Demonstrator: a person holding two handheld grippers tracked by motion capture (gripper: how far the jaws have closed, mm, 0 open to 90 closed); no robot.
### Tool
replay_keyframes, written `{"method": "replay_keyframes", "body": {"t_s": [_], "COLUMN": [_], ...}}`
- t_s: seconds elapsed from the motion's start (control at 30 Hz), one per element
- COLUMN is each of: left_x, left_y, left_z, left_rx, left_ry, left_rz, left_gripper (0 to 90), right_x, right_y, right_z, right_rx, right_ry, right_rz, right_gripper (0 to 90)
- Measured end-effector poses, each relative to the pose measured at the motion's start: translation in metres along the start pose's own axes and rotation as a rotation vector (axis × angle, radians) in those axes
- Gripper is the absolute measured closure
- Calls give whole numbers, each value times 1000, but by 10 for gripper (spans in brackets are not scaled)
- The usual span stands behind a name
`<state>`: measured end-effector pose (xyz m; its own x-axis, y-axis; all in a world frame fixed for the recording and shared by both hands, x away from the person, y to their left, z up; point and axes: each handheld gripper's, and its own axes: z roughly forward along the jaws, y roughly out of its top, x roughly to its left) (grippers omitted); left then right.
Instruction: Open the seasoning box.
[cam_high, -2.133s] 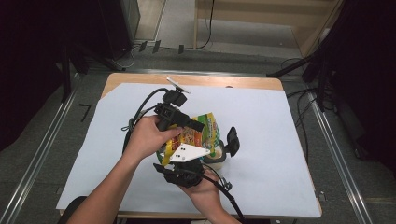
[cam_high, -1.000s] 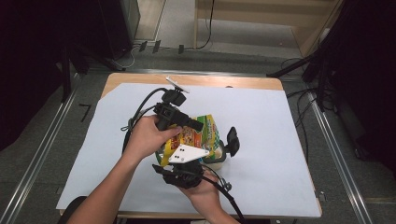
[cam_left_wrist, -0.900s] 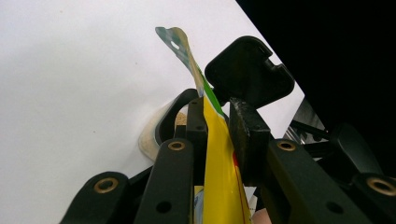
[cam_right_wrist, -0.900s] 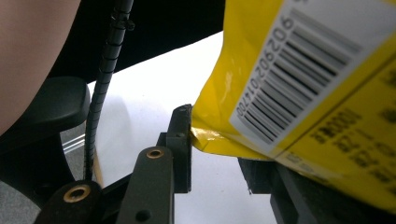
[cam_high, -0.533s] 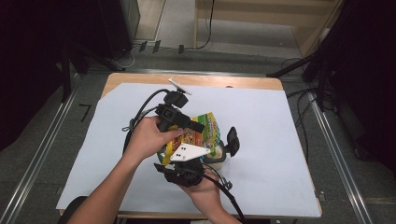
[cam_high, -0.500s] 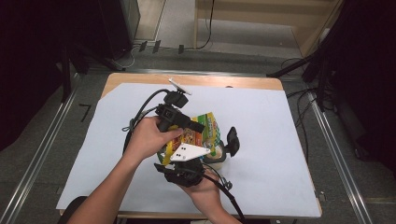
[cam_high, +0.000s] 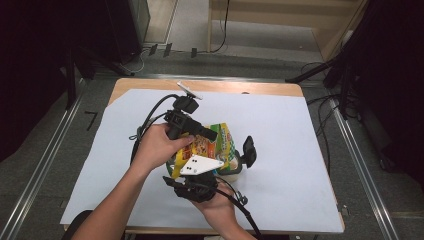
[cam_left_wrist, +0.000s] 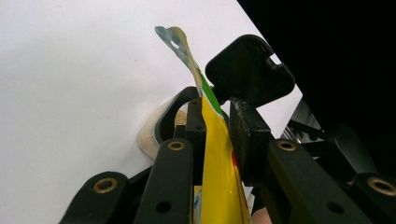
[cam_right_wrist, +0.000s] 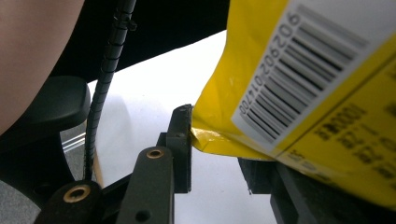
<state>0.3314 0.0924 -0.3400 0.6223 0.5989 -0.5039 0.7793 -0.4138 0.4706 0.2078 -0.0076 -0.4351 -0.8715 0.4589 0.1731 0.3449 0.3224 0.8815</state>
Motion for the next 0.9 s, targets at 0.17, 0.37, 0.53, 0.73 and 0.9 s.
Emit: {"method": "replay_keyframes", "body": {"t_s": [0.17,0.37,0.53,0.73,0.9], "left_x": [0,-3,-13,-9,-4], "left_y": [0,0,-1,0,0], "left_z": [0,-3,-4,-5,-7], "left_rx": [-12,-27,-31,-18,-20], "left_ry": [6,4,21,17,16], "left_rz": [-4,10,41,27,8], "left_gripper": [782,776,760,797,811], "right_x": [1,1,-1,2,4], "right_y": [1,2,2,3,6], "right_z": [-1,-1,-2,-3,-4], "right_rx": [2,2,-8,-12,-3], "right_ry": [-5,-18,-11,-2,-5], "right_rz": [-6,-21,1,-7,-13], "right_gripper": [697,696,700,701,700]}}
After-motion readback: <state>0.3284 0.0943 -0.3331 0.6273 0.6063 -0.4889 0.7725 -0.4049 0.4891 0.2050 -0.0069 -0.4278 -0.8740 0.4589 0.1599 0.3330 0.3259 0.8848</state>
